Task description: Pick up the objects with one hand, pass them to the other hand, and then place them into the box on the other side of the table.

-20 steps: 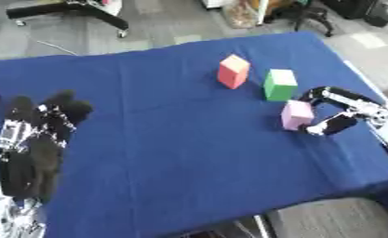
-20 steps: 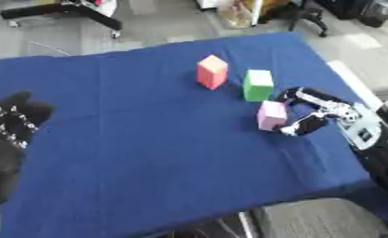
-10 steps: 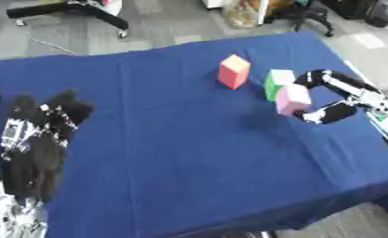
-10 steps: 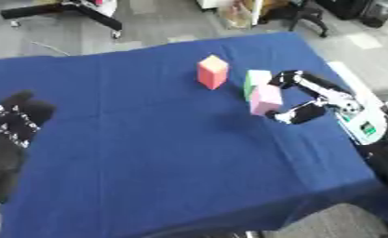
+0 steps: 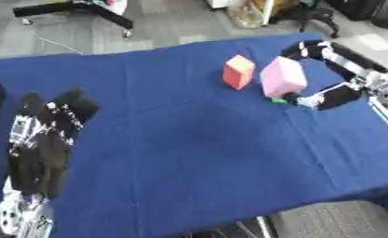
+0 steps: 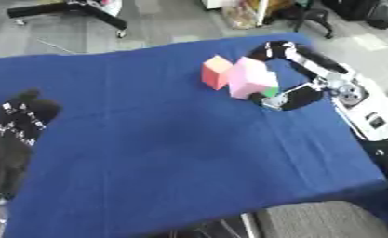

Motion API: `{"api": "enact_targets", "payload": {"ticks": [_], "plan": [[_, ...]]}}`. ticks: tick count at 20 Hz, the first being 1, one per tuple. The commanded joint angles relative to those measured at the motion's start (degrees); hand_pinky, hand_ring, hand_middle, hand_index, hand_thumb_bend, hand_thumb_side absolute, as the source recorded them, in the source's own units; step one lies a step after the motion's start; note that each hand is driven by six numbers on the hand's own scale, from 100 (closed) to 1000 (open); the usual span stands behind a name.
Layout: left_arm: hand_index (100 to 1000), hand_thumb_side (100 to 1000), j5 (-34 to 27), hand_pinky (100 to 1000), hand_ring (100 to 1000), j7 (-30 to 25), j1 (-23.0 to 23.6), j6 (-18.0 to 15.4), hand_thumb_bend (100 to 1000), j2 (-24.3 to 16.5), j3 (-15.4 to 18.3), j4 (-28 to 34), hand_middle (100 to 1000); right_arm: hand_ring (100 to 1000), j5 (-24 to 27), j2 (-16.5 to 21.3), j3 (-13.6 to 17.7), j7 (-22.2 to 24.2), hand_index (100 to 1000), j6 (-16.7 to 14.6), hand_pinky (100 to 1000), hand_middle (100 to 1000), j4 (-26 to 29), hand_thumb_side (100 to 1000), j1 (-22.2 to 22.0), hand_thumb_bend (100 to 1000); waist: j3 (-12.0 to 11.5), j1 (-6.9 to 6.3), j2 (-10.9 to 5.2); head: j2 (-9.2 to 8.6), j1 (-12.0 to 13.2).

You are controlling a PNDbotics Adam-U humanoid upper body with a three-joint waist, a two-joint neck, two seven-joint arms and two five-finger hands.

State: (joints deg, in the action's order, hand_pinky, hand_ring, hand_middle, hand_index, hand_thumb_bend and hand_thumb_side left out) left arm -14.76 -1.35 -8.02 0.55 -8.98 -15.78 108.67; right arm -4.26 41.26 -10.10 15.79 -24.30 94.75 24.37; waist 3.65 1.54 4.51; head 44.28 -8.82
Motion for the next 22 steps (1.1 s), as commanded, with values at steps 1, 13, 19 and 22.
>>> {"api": "enact_targets", "payload": {"ticks": [1,13,19,22], "plan": [[832,955,0.13,942,773,0.26,-0.40,-0.04,342,-0.09,0.14,0.21,658,890,2.36,0.77,0.11,0.20,494,1.14,837,767,8.63,291,0.88,342,0.10,0.15,-0.70,-0.17,0.32],[831,966,0.67,943,773,0.13,-0.46,0.08,284,-0.03,-0.23,-1.07,656,864,7.53,-9.25,-4.05,4.94,522,2.62,834,759,19.83,362,10.38,317,0.13,0.14,-0.94,-0.17,1.58],[831,976,1.06,943,773,0.13,-0.69,0.25,256,-0.12,-0.40,-1.88,655,868,7.21,-14.33,-6.31,7.59,522,4.20,833,761,19.84,357,12.75,331,0.19,0.22,-0.99,-0.17,2.93],[831,985,1.27,943,772,0.22,-0.95,0.37,234,-0.11,-0.49,-2.38,655,869,7.25,-16.14,-7.06,8.35,520,5.31,832,761,19.84,353,13.57,338,0.23,0.23,-1.02,-0.17,3.63]]}}
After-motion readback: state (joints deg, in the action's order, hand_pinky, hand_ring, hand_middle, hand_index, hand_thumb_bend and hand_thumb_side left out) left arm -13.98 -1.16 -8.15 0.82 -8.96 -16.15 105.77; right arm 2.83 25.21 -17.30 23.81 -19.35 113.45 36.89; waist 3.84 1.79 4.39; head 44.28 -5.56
